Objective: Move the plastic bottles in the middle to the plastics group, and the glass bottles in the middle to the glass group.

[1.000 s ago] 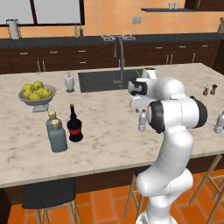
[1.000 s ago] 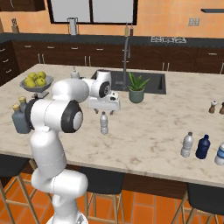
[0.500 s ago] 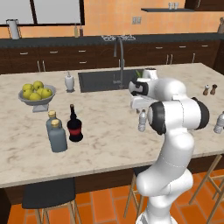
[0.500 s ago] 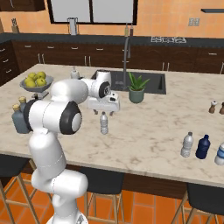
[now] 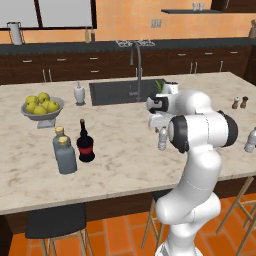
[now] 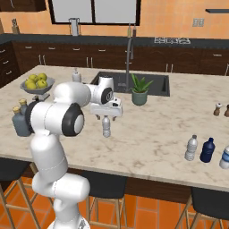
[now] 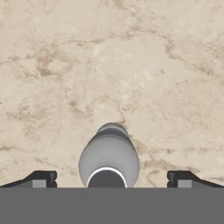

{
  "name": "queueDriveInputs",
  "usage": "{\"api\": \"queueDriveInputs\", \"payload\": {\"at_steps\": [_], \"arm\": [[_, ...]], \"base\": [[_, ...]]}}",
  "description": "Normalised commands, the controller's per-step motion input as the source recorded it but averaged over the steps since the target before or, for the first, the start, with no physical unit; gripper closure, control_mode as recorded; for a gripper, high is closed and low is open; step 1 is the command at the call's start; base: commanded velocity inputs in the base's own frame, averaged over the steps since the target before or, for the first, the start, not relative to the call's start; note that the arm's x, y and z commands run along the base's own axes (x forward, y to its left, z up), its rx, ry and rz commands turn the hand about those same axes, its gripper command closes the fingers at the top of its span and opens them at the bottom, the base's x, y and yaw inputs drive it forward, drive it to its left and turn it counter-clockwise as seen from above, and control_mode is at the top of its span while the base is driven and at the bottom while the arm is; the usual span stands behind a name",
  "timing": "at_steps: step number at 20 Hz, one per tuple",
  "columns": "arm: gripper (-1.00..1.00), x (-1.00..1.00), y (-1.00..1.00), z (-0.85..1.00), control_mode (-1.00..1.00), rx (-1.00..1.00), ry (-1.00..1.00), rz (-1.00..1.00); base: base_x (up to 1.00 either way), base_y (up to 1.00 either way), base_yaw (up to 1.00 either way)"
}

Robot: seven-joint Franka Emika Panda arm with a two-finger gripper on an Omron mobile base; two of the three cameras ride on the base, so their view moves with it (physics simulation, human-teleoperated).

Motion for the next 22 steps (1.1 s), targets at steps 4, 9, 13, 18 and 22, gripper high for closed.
{"api": "queueDriveInputs", "payload": {"at_steps": [4, 9, 13, 18, 22], "arm": [[-1.00, 0.26, 0.00, 0.00, -1.00, 0.00, 0.00, 0.00], [-1.00, 0.01, 0.00, 0.00, -1.00, 0.00, 0.00, 0.00], [-1.00, -0.04, 0.00, 0.00, -1.00, 0.00, 0.00, 0.00], [-1.00, -0.06, 0.00, 0.00, -1.00, 0.00, 0.00, 0.00], [-1.00, -0.14, 0.00, 0.00, -1.00, 0.00, 0.00, 0.00]], "base": [[0.00, 0.00, 0.00], [0.00, 0.00, 0.00], [0.00, 0.00, 0.00], [0.00, 0.00, 0.00], [0.00, 0.00, 0.00]]}}
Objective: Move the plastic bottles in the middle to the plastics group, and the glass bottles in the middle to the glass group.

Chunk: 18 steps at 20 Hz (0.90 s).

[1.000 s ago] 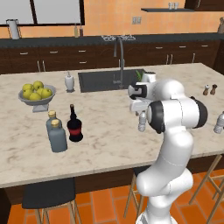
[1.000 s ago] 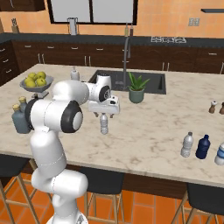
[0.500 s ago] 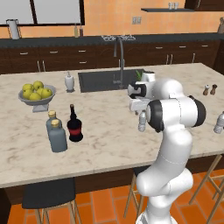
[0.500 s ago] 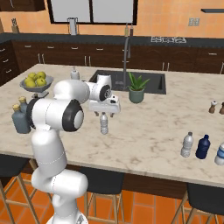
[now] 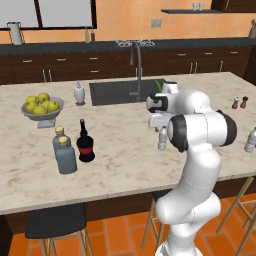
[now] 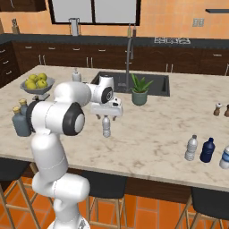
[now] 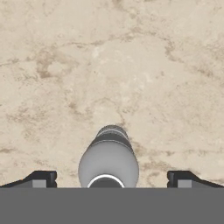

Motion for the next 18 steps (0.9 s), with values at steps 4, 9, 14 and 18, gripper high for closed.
{"api": "queueDriveInputs", "payload": {"at_steps": [4, 9, 14, 18], "arm": [[-1.00, -0.03, 0.00, 0.00, -1.00, 0.00, 0.00, 0.00], [-1.00, 0.00, 0.00, 0.00, -1.00, 0.00, 0.00, 0.00], [-1.00, 0.00, 0.00, -0.15, -1.00, 0.00, 0.00, 0.00], [-1.00, 0.00, 0.00, -0.08, -1.00, 0.00, 0.00, 0.00]], "base": [[0.00, 0.00, 0.00], [0.00, 0.00, 0.00], [0.00, 0.00, 0.00], [0.00, 0.00, 0.00]]}}
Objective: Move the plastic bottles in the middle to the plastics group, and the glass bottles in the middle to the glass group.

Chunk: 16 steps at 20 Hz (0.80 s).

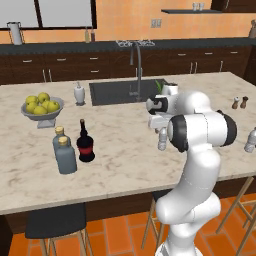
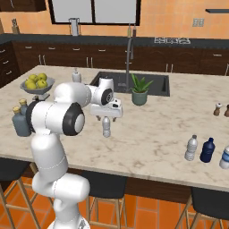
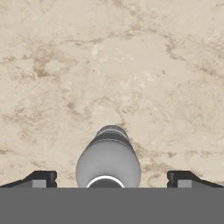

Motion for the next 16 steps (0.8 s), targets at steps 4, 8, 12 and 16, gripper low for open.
{"api": "queueDriveInputs", "payload": {"at_steps": [4, 8, 12, 16], "arm": [[1.00, 0.00, 0.00, 0.00, -1.00, 0.00, 0.00, 0.00], [1.00, 0.00, 0.00, 0.00, -1.00, 0.00, 0.00, 0.00], [1.00, -0.11, 0.00, 0.00, -1.00, 0.00, -0.01, 0.00], [1.00, -0.28, 0.00, 0.15, -1.00, 0.00, -0.03, -0.01]], "base": [[0.00, 0.00, 0.00], [0.00, 0.00, 0.00], [0.00, 0.00, 0.00], [0.00, 0.00, 0.00]]}}
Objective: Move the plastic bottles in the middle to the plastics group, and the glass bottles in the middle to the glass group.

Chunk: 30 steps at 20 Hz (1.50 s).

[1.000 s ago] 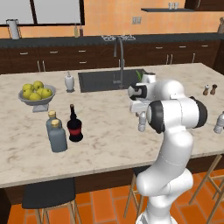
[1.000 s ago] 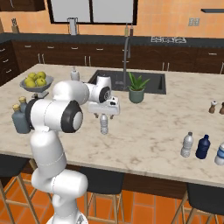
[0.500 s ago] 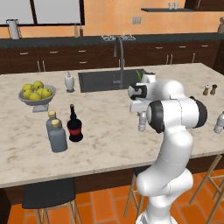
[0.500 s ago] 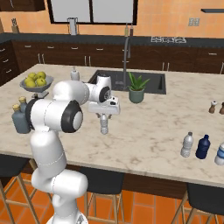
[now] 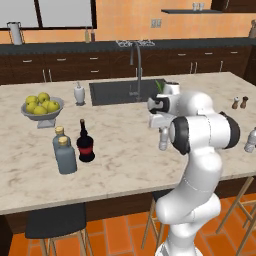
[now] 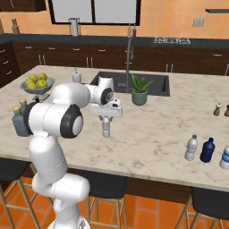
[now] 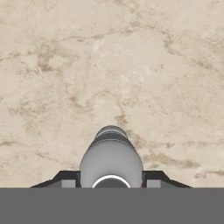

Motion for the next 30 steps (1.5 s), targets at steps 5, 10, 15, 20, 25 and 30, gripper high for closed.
{"api": "queueDriveInputs", "payload": {"at_steps": [5, 10, 15, 20, 25, 30], "arm": [[1.00, -0.72, -0.43, 0.75, -1.00, -0.01, 0.00, -0.11], [1.00, -0.76, -0.96, 0.74, -1.00, 0.00, 0.00, -0.25], [1.00, -0.54, -1.00, 0.50, -1.00, 0.00, 0.00, -0.33], [1.00, -0.64, -1.00, 0.20, -1.00, 0.00, 0.00, -0.37], [1.00, -0.42, -1.00, 0.00, -1.00, 0.00, 0.00, -0.40], [1.00, -0.18, -1.00, -0.11, -1.00, 0.00, -0.09, -0.32]], "base": [[0.00, 0.00, 0.00], [0.00, 0.00, 0.00], [0.00, 0.00, 0.00], [0.00, 0.00, 0.00], [0.00, 0.00, 0.00], [0.00, 0.00, 0.00]]}}
